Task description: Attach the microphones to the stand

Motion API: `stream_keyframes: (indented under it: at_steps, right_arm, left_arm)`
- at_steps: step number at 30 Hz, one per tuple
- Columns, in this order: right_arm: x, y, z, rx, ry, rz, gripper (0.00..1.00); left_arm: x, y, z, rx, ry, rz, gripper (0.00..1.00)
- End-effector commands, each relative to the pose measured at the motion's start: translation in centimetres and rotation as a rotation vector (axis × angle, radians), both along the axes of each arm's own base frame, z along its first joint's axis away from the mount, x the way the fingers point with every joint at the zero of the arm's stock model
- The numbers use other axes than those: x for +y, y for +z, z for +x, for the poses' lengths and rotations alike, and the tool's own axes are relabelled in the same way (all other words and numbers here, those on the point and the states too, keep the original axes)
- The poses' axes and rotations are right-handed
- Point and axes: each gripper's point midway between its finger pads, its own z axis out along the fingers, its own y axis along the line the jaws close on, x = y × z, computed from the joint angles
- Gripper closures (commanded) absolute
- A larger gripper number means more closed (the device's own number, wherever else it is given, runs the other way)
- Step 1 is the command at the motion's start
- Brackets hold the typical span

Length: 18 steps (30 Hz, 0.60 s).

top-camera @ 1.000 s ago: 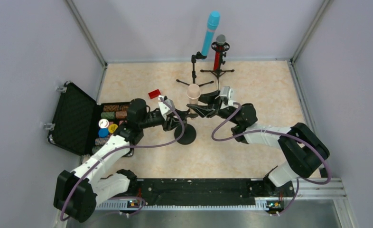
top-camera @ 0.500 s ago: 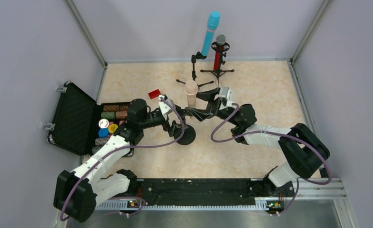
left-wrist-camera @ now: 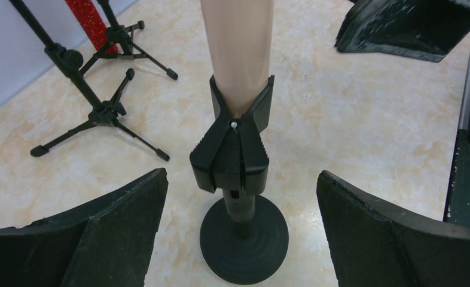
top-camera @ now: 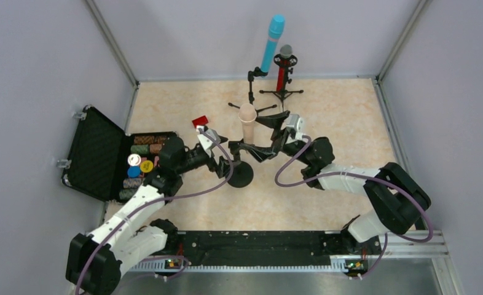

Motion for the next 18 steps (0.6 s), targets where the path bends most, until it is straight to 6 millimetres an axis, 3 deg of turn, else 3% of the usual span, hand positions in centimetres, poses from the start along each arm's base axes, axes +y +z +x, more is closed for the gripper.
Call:
stream_keyframes:
  at_steps: [1,9,18]
  right_arm:
    - [-0.6,1.7,-1.2,-0.045,-0.001,0.044,0.01]
    - [-0.9,1.2,-1.3,-0.015,-0.005,0.05,0.01]
    - [-1.4,0.7,-1.4,0.037,-0.016,0.06,0.01]
  left_arm:
    - [1.1,1.0,0.6,-0.038,0.108,-0.073,0.01]
    - [1.7,-0.6,-0.2,-0.005,0.138,-0.107,0.01]
    - [0.6,-2.9,-0.6,0.034,0.079,-0.174,0.01]
